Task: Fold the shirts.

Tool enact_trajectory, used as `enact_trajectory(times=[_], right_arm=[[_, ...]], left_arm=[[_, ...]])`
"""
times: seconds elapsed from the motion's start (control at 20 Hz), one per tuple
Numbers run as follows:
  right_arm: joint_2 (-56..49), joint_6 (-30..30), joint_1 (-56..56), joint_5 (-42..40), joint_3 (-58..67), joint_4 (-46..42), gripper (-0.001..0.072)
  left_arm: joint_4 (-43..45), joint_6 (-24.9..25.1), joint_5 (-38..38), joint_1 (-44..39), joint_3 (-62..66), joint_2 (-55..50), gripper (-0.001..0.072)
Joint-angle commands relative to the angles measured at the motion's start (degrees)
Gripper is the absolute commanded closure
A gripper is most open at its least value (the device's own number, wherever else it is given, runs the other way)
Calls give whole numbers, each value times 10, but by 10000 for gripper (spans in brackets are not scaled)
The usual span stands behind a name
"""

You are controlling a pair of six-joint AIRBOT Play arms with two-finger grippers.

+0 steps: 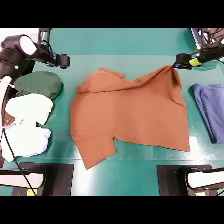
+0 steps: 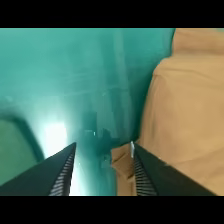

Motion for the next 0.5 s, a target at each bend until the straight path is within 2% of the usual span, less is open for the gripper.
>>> enact_trajectory(times=[0.0,0.25,0.45], right_arm=[[-68,0,2,32,72,-4,275],[-39,0,-26,126,82,-3,276],[32,-18,-51,127,3,42,276]], left_arm=[[0,-5,-10,18,14,-23,281],[-35,2,-223,93,9,12,281],[-85,1,-199,99,-183,113,281]])
